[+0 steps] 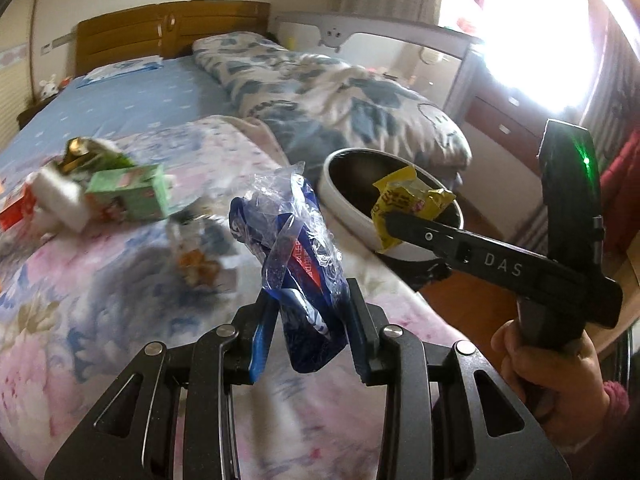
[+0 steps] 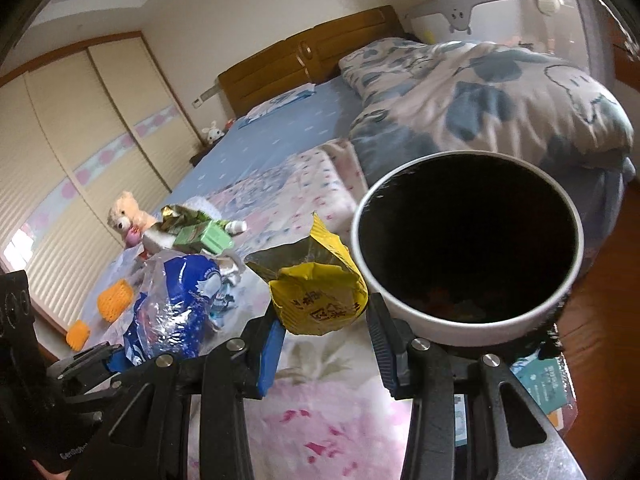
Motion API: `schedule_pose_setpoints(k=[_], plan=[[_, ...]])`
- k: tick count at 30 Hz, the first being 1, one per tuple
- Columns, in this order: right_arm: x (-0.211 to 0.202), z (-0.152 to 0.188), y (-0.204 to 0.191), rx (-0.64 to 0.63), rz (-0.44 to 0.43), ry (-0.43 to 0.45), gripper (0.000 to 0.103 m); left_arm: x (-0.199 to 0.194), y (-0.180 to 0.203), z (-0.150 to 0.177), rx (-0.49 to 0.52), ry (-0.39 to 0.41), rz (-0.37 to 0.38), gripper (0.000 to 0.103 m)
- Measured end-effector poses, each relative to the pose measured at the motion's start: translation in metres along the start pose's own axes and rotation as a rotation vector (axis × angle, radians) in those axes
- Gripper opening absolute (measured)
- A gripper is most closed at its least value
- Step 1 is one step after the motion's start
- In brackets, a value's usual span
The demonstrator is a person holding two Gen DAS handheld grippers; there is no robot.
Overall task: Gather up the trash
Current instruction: 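Carry the blue bag and yellow bag over the white bin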
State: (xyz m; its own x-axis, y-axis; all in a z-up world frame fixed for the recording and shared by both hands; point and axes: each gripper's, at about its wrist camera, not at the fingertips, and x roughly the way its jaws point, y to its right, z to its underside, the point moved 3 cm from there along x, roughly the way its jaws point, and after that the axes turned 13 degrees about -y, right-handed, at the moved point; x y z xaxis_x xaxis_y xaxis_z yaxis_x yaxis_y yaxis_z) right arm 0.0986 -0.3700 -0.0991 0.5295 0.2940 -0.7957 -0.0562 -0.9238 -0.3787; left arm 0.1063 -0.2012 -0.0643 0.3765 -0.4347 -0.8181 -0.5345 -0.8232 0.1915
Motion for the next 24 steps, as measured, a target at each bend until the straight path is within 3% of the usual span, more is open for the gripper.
schedule_pose_setpoints(k=[24], plan=[[-0.031,-0.016,0.077,0.125,0.059,0.035,0.041,0.041,0.054,-0.048,0.123,-0.048,0.054,0.031]])
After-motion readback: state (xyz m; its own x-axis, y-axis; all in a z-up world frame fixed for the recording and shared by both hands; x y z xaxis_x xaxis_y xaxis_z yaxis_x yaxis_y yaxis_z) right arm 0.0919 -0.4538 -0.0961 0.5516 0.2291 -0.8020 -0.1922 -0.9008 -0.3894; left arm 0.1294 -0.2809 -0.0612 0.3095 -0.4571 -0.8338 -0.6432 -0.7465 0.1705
